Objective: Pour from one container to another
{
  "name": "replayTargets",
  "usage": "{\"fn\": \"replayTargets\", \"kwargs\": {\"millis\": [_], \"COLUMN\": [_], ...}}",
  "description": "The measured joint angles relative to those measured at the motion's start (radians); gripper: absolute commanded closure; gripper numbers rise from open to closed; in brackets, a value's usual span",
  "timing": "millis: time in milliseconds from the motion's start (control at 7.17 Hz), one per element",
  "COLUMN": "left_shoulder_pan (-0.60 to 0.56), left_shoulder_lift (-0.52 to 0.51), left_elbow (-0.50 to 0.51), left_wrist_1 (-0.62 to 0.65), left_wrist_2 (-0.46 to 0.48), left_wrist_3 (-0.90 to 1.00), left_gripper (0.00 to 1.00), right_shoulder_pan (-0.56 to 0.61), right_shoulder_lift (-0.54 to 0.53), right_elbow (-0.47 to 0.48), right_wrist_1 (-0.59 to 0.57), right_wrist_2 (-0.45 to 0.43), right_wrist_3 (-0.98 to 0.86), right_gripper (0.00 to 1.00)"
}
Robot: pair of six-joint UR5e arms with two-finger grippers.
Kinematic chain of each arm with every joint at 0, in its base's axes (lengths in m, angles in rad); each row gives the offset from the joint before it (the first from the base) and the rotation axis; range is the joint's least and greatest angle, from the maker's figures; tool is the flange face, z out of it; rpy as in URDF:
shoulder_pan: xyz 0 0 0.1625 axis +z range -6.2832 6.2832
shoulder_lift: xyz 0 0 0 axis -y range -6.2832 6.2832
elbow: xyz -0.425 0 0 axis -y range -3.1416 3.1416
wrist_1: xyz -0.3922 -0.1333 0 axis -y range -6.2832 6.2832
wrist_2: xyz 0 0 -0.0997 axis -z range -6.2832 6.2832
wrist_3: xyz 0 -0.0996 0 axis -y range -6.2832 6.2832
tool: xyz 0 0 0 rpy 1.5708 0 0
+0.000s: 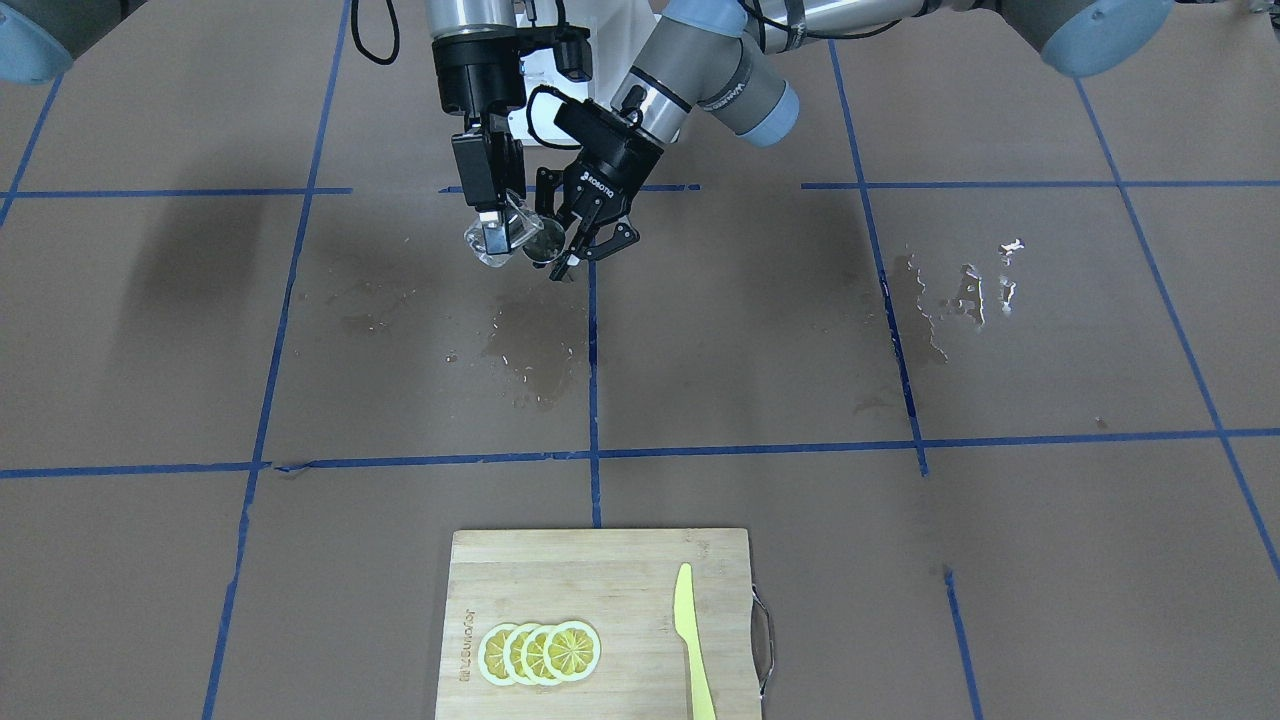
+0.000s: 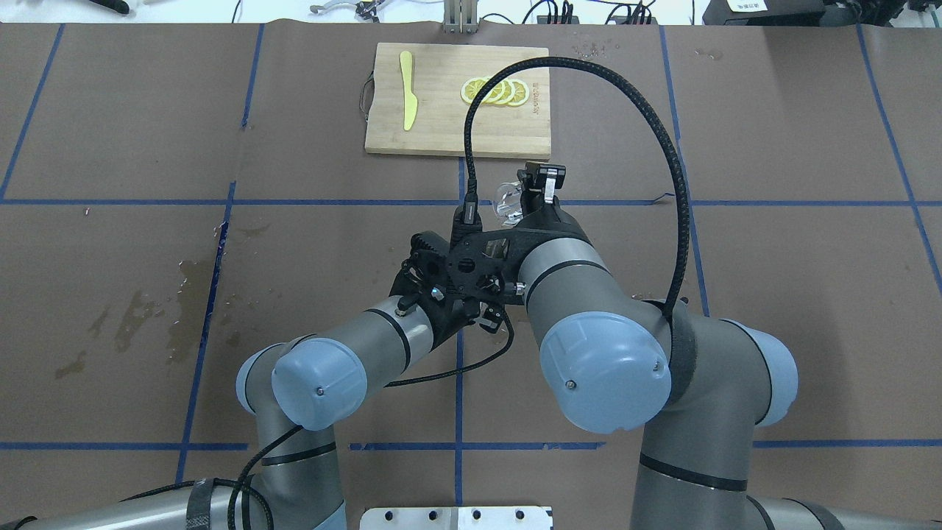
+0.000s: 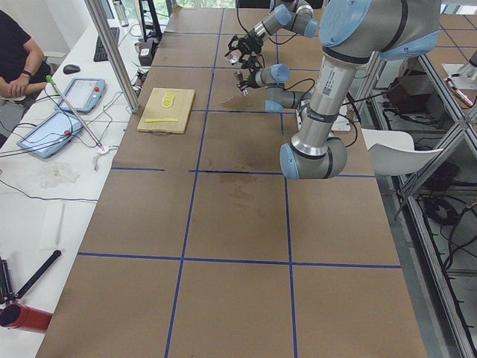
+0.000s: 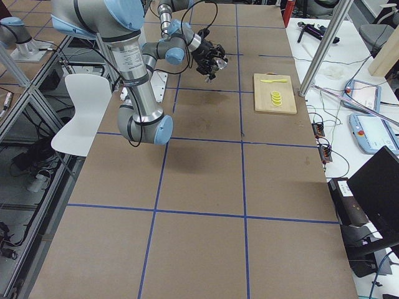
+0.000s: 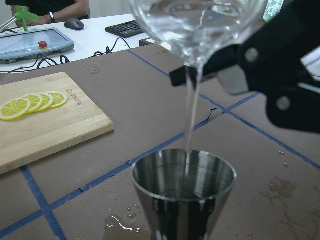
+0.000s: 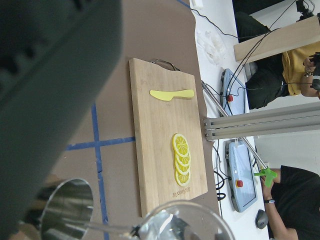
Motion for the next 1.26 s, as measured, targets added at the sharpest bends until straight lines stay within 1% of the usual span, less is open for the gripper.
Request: {"fn": "replayTargets", "kwargs": {"millis": [698,1256], "left_shoulder_pan": [0.000,0.000], "left_shoulder_lift": [0.000,0.000], "left_elbow": [0.011,0.012], "left_wrist_1": [-0.013,-0.013], "left_wrist_2": [0.000,0.000], "left_wrist_3": [0.000,0.000], "left_gripper": [1.00,1.00], "right_shoulder_pan": [-0.005,-0.014], "right_shoulder_lift": [0.004,0.013], "right_elbow": [0.001,0.003], "right_wrist_1": [-0.013,-0.018], "right_wrist_2": [-0.055,-0.073], "right_wrist_3": [-0.148,-0.178], "right_gripper": [1.00,1.00]}}
